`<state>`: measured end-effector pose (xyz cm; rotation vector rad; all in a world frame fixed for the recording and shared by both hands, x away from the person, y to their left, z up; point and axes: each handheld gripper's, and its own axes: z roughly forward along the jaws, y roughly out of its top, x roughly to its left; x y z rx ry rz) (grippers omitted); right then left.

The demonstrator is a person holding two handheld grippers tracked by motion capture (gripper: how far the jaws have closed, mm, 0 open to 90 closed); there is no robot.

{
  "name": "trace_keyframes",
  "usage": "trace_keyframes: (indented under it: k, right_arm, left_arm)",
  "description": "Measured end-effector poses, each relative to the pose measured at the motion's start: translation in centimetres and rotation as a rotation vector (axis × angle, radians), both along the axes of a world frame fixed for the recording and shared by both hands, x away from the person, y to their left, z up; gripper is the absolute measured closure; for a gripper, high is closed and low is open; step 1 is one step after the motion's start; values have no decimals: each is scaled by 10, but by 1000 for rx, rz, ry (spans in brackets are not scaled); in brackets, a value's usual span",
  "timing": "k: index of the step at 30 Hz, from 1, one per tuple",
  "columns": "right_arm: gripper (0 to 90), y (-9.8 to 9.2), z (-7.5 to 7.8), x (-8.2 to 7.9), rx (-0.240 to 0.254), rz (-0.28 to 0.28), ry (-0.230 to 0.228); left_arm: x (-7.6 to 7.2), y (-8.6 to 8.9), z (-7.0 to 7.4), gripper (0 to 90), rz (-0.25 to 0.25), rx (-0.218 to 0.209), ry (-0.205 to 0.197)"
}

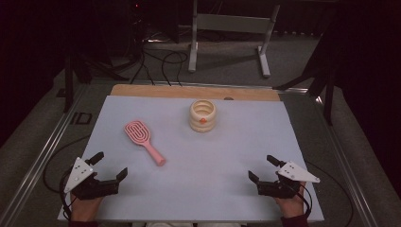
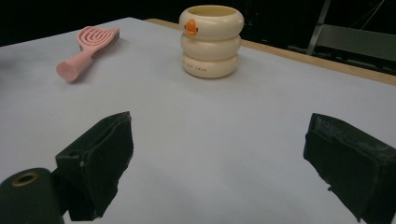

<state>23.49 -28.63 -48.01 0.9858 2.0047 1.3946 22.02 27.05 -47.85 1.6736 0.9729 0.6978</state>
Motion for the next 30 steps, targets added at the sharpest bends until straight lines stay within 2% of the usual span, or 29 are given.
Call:
trace_keyframes:
  k: [12,20,30]
  right_arm:
    - [83,-1,-3,2,11,-6,10]
    - [83,-2,-5,3,6,-13,16]
    - [83,-3,-7,4,7,-23,23]
  left_arm:
    - [1,0,-4,4,10,-4,14]
    - [2,-4,-3,4,5,19,27]
    - [6,-3,4,9,20,2,34]
